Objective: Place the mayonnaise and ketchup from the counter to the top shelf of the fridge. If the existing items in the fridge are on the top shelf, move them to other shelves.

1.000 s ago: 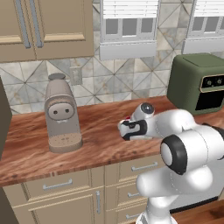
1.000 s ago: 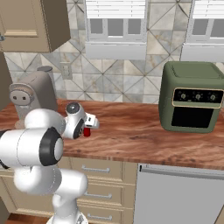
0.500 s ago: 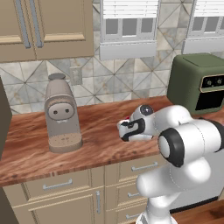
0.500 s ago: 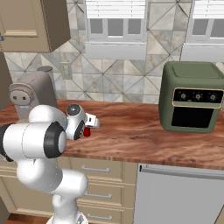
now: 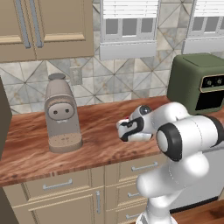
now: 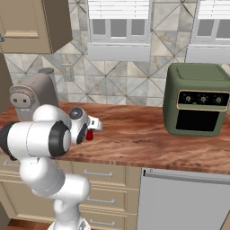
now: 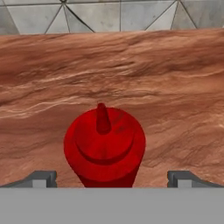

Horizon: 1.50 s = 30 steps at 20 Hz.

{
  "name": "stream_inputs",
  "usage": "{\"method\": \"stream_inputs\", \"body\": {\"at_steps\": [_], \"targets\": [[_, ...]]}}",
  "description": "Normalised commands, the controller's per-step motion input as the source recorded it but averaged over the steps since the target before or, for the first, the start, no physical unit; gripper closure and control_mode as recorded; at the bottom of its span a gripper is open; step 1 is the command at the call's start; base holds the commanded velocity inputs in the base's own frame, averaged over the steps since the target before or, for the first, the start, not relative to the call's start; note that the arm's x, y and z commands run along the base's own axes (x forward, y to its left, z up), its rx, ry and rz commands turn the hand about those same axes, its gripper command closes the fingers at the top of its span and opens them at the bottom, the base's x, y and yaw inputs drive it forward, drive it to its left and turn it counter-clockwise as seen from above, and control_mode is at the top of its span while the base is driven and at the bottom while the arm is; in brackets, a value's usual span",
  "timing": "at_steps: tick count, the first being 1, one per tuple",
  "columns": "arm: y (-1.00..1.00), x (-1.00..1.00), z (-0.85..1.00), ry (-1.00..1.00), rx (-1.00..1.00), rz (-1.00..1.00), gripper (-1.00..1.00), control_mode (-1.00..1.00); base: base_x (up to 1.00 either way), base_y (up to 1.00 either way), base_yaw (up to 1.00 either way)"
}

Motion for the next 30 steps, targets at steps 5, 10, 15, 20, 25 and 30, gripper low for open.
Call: {"method": "stream_inputs", "body": {"at_steps": [5,10,15,20,25,30], "targets": [[0.0,0.14,-0.03,-0.01,0.0,0.0,-1.0,-1.0,0.0,0.0,0.0],[0.0,0.15,-0.05,0.0,0.0,0.0,-1.0,-1.0,0.0,0.0,0.0],[0.0,0.14,-0.03,0.0,0.0,0.0,1.0,-1.0,0.0,0.0,0.0],[0.0,-0.01,0.0,0.0,0.0,0.0,1.0,-1.0,0.0,0.0,0.0],[0.0,-0.28,0.3,-0.02,0.0,0.0,1.0,-1.0,0.0,0.0,0.0],[0.0,-0.84,0.93,-0.14,0.0,0.0,1.0,-1.0,0.0,0.0,0.0]]}}
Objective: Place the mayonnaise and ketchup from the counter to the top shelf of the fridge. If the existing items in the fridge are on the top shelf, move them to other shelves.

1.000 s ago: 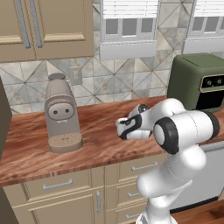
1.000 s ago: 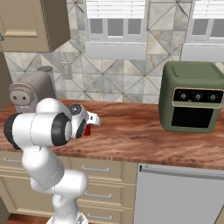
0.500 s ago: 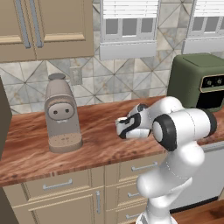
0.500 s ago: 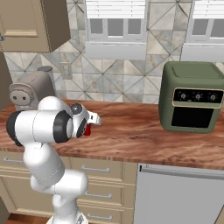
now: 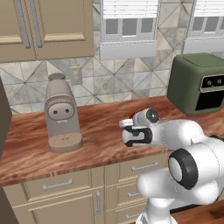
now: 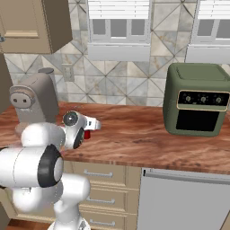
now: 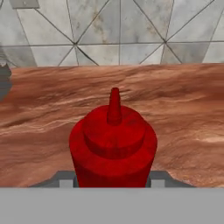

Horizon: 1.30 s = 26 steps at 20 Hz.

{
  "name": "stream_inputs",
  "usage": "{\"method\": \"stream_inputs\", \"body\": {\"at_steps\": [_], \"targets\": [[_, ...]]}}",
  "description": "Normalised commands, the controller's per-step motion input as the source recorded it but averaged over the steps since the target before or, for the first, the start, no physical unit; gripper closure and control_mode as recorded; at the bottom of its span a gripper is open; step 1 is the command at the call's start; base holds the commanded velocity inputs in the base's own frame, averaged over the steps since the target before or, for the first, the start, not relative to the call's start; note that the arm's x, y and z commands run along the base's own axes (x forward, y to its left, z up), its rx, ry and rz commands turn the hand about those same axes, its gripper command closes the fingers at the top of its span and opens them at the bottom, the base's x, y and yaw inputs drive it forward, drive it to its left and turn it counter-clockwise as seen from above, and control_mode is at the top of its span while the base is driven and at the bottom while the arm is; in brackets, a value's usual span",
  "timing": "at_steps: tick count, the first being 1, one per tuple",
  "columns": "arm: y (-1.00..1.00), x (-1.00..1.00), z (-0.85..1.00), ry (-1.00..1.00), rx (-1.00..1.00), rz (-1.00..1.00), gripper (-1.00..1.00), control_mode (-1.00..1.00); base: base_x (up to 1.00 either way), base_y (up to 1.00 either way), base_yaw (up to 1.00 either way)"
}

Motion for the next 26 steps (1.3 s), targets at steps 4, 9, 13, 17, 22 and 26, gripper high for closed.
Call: {"method": "stream_inputs", "body": {"at_steps": [4,9,13,17,22,26], "targets": [[0.03,-1.0,1.0,-0.13,0.0,0.0,1.0,-1.0,0.0,0.0,0.0],[0.11,-1.0,1.0,-0.05,0.0,0.0,1.0,-1.0,0.0,0.0,0.0],[0.19,-1.0,1.0,0.0,-0.04,0.01,1.0,-1.0,0.0,0.0,0.0],[0.17,-1.0,1.0,0.0,-0.07,0.06,1.0,-1.0,0.0,0.0,0.0],[0.01,-1.0,0.99,0.0,-0.02,0.06,1.0,-1.0,0.0,0.0,0.0],[-0.05,-1.0,0.5,0.0,0.0,0.08,1.0,-1.0,0.0,0.0,0.0]]}}
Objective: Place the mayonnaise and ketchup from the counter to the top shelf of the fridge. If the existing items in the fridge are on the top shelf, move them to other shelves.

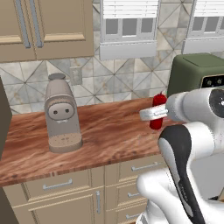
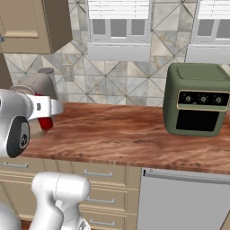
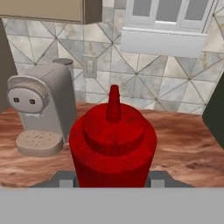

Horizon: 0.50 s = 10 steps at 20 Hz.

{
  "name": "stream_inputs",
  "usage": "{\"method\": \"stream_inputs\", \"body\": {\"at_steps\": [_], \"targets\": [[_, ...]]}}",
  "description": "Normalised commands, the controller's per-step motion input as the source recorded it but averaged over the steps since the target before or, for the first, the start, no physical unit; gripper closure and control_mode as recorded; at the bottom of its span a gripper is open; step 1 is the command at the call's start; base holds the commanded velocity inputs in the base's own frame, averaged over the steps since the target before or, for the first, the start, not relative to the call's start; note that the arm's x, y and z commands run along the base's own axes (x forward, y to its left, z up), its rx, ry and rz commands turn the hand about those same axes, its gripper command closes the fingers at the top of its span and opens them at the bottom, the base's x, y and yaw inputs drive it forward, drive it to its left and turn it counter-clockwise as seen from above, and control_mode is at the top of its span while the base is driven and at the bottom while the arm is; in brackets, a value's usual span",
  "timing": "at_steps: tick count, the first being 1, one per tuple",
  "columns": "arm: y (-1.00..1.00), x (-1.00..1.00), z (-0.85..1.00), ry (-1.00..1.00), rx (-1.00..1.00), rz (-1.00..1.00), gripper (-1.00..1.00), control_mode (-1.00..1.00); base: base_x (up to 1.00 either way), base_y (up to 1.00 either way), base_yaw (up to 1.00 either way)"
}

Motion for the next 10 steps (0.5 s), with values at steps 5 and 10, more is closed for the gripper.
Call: {"method": "stream_inputs", "body": {"at_steps": [5,10], "targets": [[-0.03,-0.76,0.04,-0.02,0.0,0.01,1.0,-1.0,0.0,0.0,0.0],[0.0,-0.52,0.0,-0.01,0.0,0.04,1.0,1.0,-0.4,0.0,0.17]]}}
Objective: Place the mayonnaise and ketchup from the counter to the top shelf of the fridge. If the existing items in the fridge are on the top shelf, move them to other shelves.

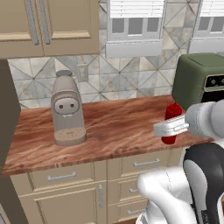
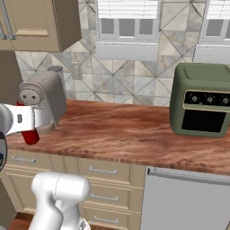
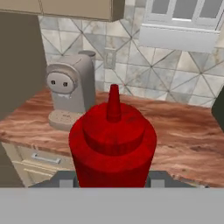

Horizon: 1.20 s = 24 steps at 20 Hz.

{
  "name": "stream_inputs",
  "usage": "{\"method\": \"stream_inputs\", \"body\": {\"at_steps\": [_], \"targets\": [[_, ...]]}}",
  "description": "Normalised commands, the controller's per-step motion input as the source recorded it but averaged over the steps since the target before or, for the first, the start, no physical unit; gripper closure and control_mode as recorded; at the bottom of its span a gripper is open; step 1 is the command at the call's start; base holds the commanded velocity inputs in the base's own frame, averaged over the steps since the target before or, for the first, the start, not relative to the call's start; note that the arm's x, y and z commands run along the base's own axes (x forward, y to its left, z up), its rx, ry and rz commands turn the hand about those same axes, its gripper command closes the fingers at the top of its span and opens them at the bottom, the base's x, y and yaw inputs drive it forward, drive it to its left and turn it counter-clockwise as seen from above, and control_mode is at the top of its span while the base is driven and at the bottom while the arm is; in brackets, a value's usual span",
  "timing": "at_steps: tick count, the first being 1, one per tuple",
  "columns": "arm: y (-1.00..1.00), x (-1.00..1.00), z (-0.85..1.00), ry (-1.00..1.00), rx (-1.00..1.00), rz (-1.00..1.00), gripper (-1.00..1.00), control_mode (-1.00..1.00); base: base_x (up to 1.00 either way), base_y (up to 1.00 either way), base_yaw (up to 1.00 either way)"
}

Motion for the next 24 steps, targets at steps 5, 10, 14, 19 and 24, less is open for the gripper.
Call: {"method": "stream_inputs", "body": {"at_steps": [5,10,14,19,24], "targets": [[0.0,0.0,0.0,0.0,0.0,0.0,1.0,1.0,-0.89,0.0,0.81],[0.0,0.0,0.0,0.0,0.0,0.0,1.0,1.0,-0.38,0.0,1.0],[0.0,0.0,0.0,0.0,0.0,0.0,1.0,1.0,-0.4,0.01,1.0],[0.0,0.0,0.0,0.0,0.0,0.0,1.0,1.0,-0.42,0.43,0.92],[0.0,0.0,0.0,0.0,0.0,0.0,1.0,1.0,-0.43,0.96,0.79]]}}
